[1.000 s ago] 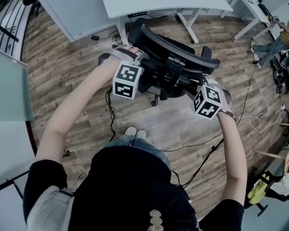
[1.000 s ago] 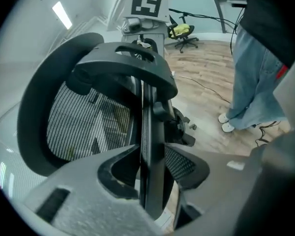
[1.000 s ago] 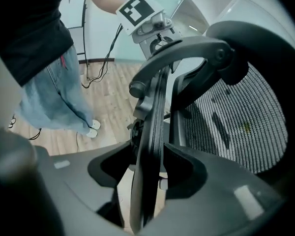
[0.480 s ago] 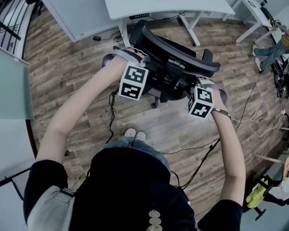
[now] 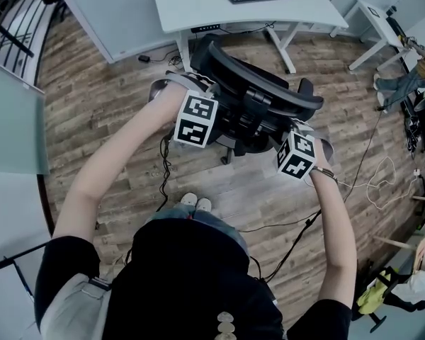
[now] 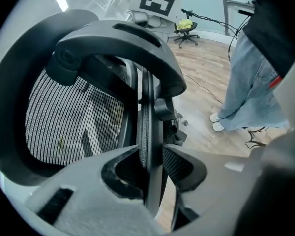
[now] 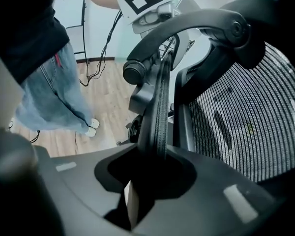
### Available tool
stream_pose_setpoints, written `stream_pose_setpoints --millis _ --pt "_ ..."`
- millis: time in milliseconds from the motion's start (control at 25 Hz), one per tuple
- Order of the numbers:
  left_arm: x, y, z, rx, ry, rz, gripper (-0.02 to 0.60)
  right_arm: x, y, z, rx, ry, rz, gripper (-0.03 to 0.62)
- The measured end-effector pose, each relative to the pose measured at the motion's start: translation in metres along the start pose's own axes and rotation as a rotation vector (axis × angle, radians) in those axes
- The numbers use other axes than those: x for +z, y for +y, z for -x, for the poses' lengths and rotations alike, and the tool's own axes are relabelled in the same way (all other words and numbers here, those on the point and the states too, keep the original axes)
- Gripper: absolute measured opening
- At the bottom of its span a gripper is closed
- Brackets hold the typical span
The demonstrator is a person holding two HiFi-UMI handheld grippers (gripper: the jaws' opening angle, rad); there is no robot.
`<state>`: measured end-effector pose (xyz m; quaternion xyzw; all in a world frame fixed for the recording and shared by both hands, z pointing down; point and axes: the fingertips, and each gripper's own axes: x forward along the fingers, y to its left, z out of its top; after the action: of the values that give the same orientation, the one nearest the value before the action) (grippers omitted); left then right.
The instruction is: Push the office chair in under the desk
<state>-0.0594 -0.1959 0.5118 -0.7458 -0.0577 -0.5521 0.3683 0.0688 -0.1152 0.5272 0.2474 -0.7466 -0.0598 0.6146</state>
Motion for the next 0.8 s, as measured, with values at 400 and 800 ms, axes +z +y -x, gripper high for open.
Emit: stream_pose_setpoints --millis 400,800 --pt "-0.001 0.025 -0.018 0.0 0.031 0.042 0.129 -0.014 -0.025 -0.01 -0.016 -0.009 0.028 0.095" --pt "0.017 0.081 -0.055 0.03 0.041 0.105 0.13 -0.061 -0.085 -0.028 -0.005 -0.02 0.067 0.097"
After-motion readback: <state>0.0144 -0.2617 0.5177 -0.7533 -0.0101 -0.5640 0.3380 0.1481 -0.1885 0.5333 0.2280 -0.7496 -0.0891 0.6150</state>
